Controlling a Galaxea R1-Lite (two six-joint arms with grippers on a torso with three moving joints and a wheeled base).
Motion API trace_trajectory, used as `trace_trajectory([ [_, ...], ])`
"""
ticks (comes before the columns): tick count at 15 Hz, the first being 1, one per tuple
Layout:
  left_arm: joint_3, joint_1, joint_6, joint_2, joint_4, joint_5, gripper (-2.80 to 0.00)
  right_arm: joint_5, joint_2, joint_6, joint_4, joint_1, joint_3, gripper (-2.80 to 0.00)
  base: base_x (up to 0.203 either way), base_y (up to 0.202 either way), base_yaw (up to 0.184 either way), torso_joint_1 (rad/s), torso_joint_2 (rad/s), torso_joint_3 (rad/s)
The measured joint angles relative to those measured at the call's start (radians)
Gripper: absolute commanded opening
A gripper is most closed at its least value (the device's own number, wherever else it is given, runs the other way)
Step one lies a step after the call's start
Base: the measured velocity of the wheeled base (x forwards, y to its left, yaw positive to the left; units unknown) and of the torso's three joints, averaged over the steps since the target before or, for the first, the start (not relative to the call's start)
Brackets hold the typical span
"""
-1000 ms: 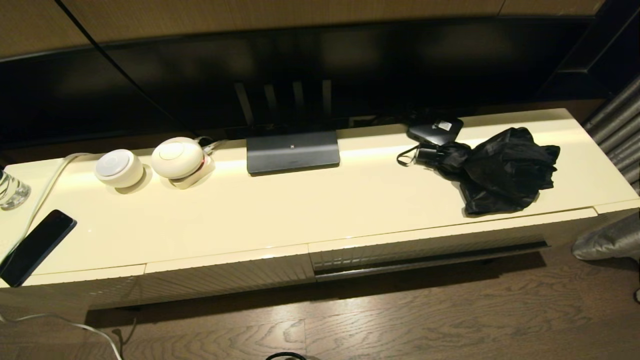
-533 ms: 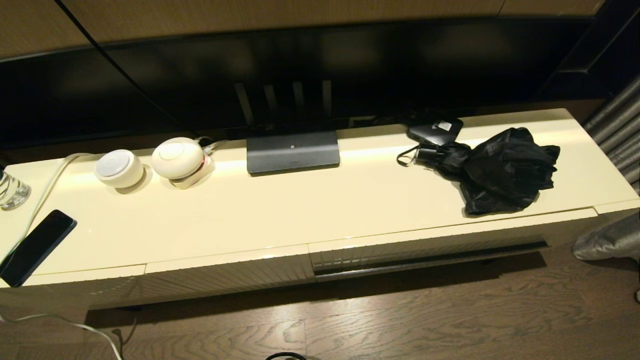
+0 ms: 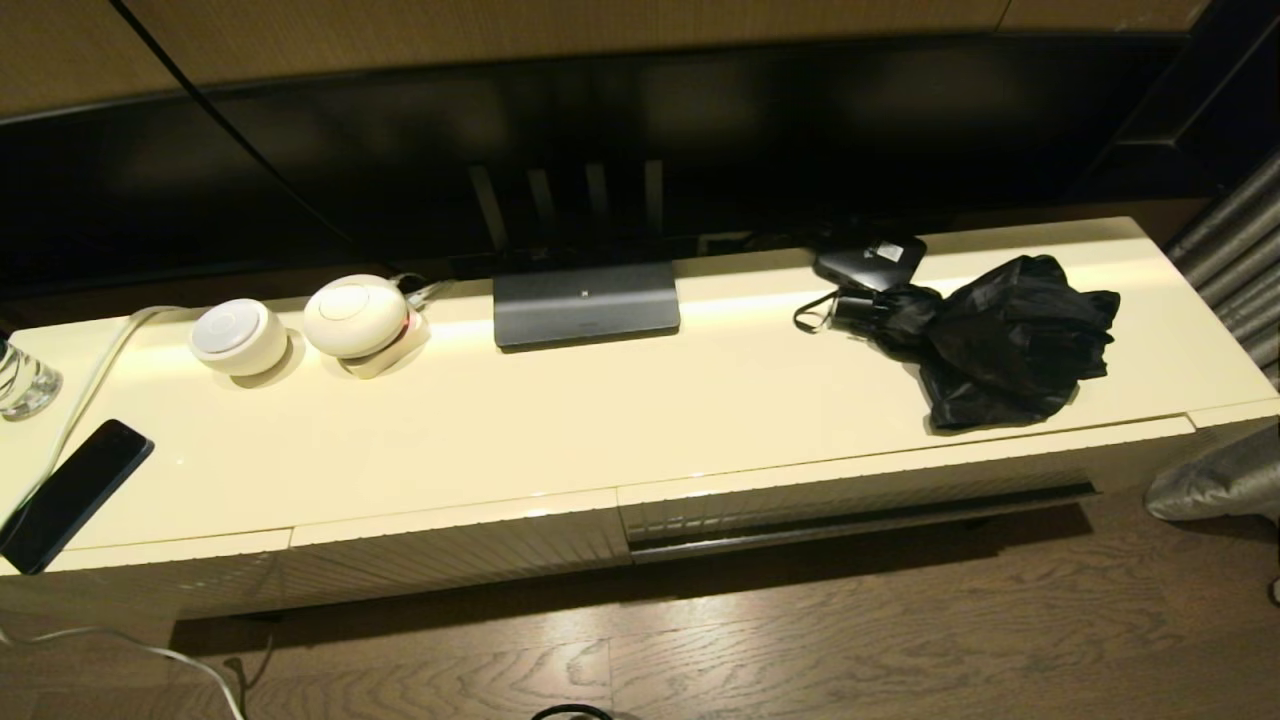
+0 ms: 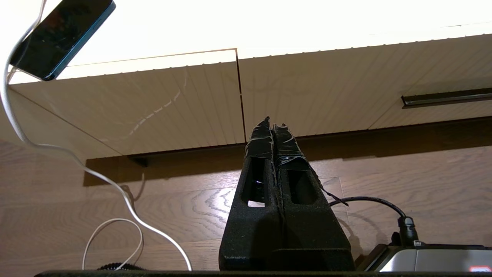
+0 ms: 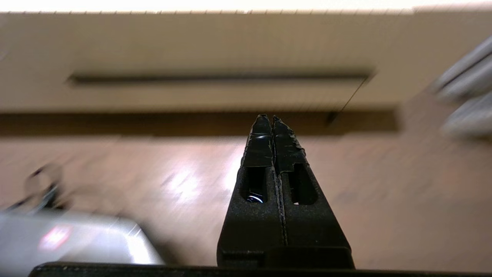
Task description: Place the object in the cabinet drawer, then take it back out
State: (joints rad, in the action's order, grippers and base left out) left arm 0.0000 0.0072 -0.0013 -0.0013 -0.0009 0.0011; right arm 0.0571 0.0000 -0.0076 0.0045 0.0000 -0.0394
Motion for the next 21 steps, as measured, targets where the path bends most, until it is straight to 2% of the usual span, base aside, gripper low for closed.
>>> trace_trajectory([
  [1, 0.0, 0.0, 0.0, 0.0, 0.0, 0.0, -2.8, -0.013, -0.002, -0.024, -0.051, 0.0, 0.019, -2.8, 0.0, 0.0, 0.0, 0.0, 0.0, 0.0],
  [3, 0.0, 0.0, 0.0, 0.0, 0.0, 0.0, -2.8, -0.043, -0.004, -0.053, -0.036, 0.0, 0.034, -2.8, 0.0, 0.0, 0.0, 0.0, 0.0, 0.0],
  [6, 0.0, 0.0, 0.0, 0.0, 0.0, 0.0, -2.8, -0.039, -0.004, -0.085, -0.009, 0.0, 0.038, -2.8, 0.0, 0.0, 0.0, 0.0, 0.0, 0.0],
  [10, 0.0, 0.0, 0.0, 0.0, 0.0, 0.0, -2.8, -0.042, -0.004, -0.047, -0.005, 0.0, 0.039, -2.8, 0.0, 0.0, 0.0, 0.0, 0.0, 0.0],
  [21, 0.0, 0.0, 0.0, 0.0, 0.0, 0.0, -2.8, -0.038, -0.004, -0.056, 0.001, 0.0, 0.039, -2.8, 0.0, 0.0, 0.0, 0.0, 0.0, 0.0],
])
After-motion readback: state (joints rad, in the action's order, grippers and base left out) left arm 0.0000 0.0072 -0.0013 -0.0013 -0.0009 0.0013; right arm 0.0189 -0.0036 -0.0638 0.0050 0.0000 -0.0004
